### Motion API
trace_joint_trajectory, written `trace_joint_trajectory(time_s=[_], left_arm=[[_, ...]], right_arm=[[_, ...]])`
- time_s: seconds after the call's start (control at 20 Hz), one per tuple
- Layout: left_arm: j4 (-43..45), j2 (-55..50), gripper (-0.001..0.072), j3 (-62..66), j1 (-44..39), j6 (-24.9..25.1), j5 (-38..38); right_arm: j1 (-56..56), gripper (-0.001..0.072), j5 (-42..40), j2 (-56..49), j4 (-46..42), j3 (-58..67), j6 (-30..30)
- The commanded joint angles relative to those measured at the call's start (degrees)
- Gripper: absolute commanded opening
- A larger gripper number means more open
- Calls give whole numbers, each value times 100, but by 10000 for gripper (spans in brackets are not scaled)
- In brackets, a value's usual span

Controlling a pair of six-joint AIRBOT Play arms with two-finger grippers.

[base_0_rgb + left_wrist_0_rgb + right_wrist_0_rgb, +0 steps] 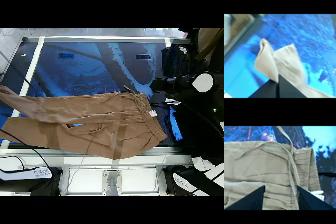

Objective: Fold the clothes and pants, and hang the long-sleeved shirts on hangers.

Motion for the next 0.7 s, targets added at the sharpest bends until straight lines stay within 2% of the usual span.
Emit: trace_joint_trajectory(time_s=[0.0, 0.1, 0.2, 0.35, 0.4, 0.45, 0.5, 0.65], left_arm=[[216, 516, 7, 2, 109, 2, -833], [225, 278, 7, 0, 59, -31, -883], [223, -282, 7, 2, -48, -350, -452], [221, -1353, 9, 4, -197, -535, 229], [219, -1698, 42, 33, -240, -627, 485], [214, -1952, 264, 107, -258, -647, 632], [195, -2131, 720, 238, -275, -656, 686], [197, -2124, 720, 671, -90, -1386, 857]], right_arm=[[4, 434, -4, 0, -4, 7, -2], [4, 434, -9, 0, -2, 7, 0], [4, 434, -11, 0, -2, 7, 0], [4, 434, -26, 0, 0, 7, 9], [4, 434, -57, 0, 7, 7, 13], [4, 433, -96, 0, 31, 7, 26], [7, 434, -131, 0, 59, 7, 109], [7, 434, -125, 0, 190, 7, 157]])
